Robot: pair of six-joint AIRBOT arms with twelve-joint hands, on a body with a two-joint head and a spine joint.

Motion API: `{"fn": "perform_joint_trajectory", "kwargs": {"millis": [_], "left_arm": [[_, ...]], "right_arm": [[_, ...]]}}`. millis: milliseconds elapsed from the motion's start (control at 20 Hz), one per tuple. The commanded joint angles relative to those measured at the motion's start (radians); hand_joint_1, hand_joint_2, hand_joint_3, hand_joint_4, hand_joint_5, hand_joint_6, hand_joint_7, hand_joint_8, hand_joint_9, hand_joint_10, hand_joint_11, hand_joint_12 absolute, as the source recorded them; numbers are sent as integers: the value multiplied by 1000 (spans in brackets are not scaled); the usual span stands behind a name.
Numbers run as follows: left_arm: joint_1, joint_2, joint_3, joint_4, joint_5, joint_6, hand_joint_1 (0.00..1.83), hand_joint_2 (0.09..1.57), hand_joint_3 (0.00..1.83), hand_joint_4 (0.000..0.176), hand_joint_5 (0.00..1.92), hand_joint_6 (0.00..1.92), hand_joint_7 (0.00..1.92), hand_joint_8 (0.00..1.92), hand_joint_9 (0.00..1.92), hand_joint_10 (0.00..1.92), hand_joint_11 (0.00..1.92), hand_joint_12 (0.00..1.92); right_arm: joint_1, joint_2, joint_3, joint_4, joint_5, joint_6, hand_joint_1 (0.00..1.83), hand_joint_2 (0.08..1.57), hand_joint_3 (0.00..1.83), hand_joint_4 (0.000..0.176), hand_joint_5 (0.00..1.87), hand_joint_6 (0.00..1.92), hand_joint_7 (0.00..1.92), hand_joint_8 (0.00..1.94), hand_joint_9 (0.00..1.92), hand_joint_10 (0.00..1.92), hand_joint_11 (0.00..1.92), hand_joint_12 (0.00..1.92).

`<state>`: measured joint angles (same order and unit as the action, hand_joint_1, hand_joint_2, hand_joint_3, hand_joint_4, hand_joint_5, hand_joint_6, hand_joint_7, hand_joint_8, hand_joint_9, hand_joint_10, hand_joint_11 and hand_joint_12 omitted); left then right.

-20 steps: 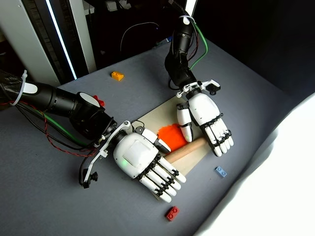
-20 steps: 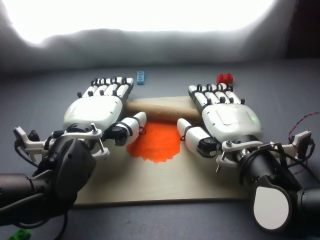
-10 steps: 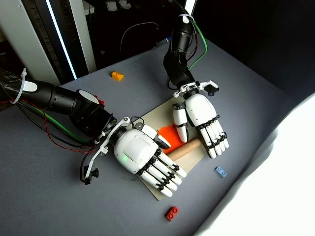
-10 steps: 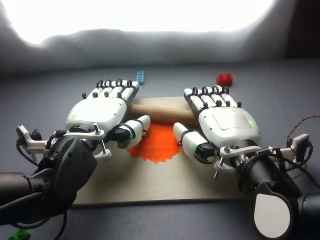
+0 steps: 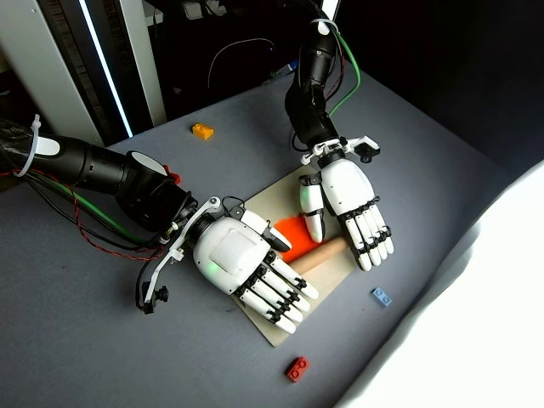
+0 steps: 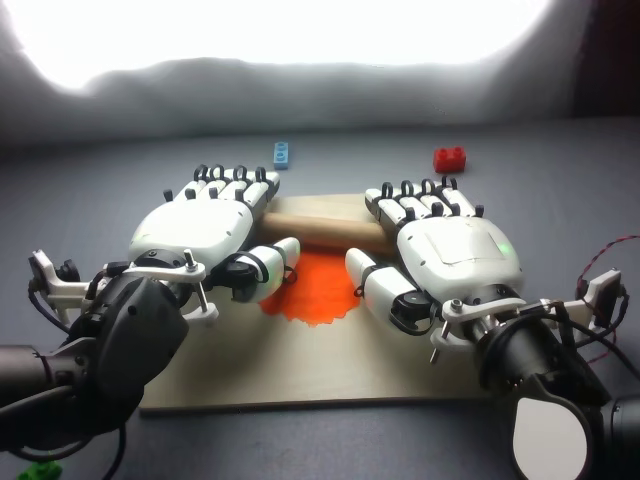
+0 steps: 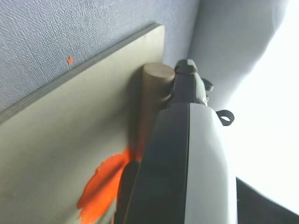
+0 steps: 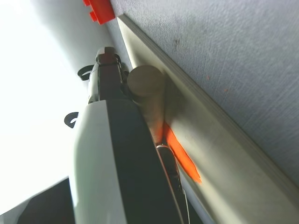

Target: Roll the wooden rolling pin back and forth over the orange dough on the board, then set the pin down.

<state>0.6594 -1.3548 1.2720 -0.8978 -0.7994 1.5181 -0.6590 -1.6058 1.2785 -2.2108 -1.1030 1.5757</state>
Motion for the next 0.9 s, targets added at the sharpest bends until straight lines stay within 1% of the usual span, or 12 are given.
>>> {"fn": "perform_joint_trajectory", "kwargs": {"millis": [0,200,250,300,350,400,500,650,800,850], "left_arm": [[-8,9,-1,37,-73,3,0,1549,0,0,88,13,116,10,88,15,2,1],[-8,21,-24,37,-65,5,0,1556,1,0,151,13,186,7,154,15,38,29],[-8,24,-30,37,-64,5,0,1554,0,0,169,7,199,12,177,2,7,156],[-8,27,-36,37,-64,8,0,1554,0,0,177,5,211,10,188,2,1,209],[-8,30,-41,37,-63,9,0,1554,0,0,180,5,218,10,194,4,0,221],[-7,33,-45,37,-62,10,0,1556,1,0,197,8,231,8,203,5,0,269],[-5,36,-51,37,-58,10,0,1554,0,0,208,11,234,7,204,5,0,281],[-3,41,-60,37,-56,11,0,1557,1,0,214,5,240,1,209,3,0,283],[1,50,-76,37,-53,11,0,1557,1,0,206,1,223,0,194,0,0,285],[2,52,-81,37,-53,11,0,1557,1,0,206,1,223,0,194,1,0,285]], "right_arm": [[-5,3,-6,-53,-63,6,0,1515,0,0,301,23,320,13,259,20,0,531],[-9,7,-18,-53,-63,6,0,1520,1,0,374,27,390,12,331,25,0,831],[-9,9,-23,-53,-63,6,0,1522,1,0,380,24,401,11,346,26,0,907],[-9,12,-29,-53,-64,4,0,1521,1,0,401,28,422,14,374,33,0,1016],[-10,15,-37,-53,-66,3,0,1523,1,0,416,29,434,13,390,35,0,1072],[-10,18,-45,-53,-67,2,0,1524,1,0,428,28,449,13,405,35,0,1097],[-9,25,-61,-53,-71,-1,0,1526,1,0,429,22,461,10,421,36,0,1136],[-9,34,-79,-53,-77,-10,0,1525,0,0,405,7,433,0,398,20,0,1079],[-12,36,-86,-54,-98,-23,0,1523,0,0,411,8,439,3,408,20,0,1100],[-13,37,-87,-55,-99,-23,0,1524,0,0,415,8,440,2,406,18,0,1057]]}}
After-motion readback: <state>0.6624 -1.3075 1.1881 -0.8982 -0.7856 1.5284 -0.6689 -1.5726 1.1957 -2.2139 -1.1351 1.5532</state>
